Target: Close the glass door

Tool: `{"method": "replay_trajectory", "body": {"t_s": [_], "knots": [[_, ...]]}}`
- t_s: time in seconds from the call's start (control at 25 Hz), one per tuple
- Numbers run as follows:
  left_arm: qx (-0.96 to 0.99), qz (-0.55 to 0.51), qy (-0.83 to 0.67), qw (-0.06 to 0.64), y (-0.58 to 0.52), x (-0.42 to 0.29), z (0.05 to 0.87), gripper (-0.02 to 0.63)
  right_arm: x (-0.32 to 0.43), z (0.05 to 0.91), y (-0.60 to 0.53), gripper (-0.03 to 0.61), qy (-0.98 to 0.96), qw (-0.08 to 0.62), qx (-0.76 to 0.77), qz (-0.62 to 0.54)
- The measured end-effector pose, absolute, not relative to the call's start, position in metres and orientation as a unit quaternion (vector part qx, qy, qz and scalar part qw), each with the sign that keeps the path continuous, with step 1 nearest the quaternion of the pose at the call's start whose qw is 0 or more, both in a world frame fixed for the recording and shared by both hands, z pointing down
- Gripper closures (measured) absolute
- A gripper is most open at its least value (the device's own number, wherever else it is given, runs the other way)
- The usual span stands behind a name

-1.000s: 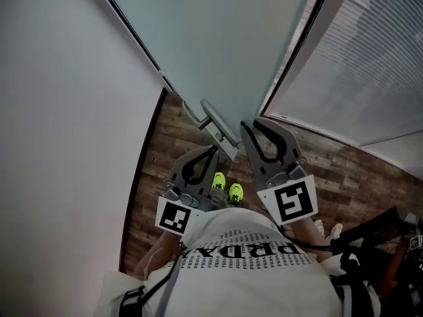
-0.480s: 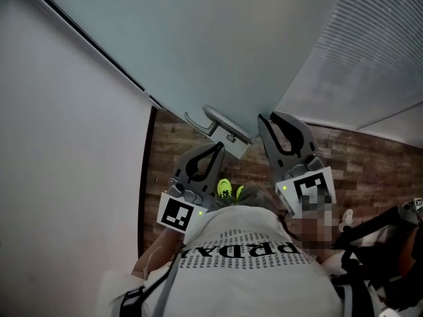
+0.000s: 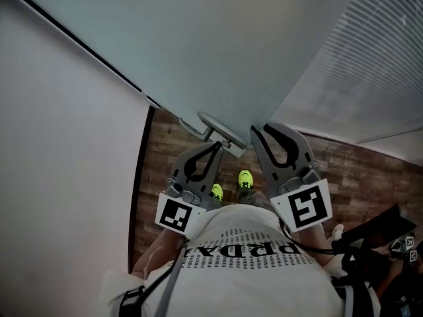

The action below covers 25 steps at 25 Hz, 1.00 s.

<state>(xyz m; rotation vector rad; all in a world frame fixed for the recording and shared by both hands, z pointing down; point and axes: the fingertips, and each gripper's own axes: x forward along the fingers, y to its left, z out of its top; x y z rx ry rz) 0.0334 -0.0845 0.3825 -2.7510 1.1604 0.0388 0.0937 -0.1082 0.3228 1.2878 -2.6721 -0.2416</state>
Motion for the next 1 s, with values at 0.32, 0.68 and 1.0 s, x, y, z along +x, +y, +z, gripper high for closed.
{"method": "replay_trajectory", "body": {"t_s": [0.32,0.68,1.0], "knots": [[-0.911,0.027,0.406,0.071,-0.089,0.031,0.384,0.618,0.088,0.323,-0.11,0.538,-0.9,0.082,0.42,-0.081],[-0.911,0.027,0.405,0.079,-0.092,0.032,0.376,0.618,0.095,0.325,-0.108,0.538,-0.902,0.09,0.417,-0.068],[-0.909,0.027,0.406,0.093,-0.096,0.033,0.364,0.618,0.086,0.323,-0.109,0.537,-0.918,0.087,0.382,-0.066]]}}
